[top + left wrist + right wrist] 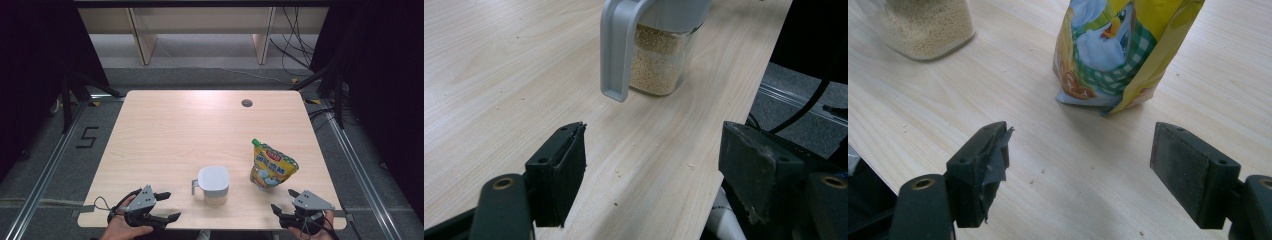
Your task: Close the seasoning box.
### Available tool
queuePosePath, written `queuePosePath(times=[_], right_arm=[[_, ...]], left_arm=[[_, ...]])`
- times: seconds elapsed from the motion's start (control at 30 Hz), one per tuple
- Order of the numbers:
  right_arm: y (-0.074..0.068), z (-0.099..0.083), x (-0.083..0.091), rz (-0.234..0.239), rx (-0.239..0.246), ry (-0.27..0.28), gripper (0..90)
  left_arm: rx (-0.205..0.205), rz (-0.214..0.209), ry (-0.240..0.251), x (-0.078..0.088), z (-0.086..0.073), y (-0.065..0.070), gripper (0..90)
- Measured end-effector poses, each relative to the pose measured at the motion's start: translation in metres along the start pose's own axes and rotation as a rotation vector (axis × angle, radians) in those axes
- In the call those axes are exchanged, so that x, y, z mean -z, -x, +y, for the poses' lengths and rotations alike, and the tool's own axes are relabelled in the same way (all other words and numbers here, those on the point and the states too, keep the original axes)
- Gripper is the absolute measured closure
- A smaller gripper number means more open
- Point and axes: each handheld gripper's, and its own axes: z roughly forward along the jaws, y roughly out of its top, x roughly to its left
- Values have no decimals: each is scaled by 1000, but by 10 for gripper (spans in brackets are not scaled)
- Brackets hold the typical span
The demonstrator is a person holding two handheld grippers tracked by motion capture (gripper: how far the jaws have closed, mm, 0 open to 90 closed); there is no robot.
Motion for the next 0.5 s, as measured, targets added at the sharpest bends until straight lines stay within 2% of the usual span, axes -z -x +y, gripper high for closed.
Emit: queuePosePath(times=[0.13, 0.3, 0.33, 0.37, 0.43, 0.47, 0.5], right_arm=[[0, 0, 0, -1, 0, -4, 243], [0, 0, 0, 1, -1, -7, 242], [0, -1, 0, 1, -1, -7, 242], [0, -1, 0, 0, -2, -8, 242], [1, -1, 0, 1, -2, -9, 242], [-1, -1, 0, 1, -21, -15, 242], [-1, -1, 0, 0, -27, -18, 242]], left_arm=[[20, 5, 15, -1, -1, 0, 264], [4, 19, -2, 0, -1, -1, 262], [-28, 19, -2, 0, 0, -3, 262], [6, 21, -1, 0, -1, -1, 261], [-21, 18, -2, 0, -1, -4, 260], [9, 21, 2, -1, -1, -3, 260], [-19, 23, 0, -1, -1, -5, 260]])
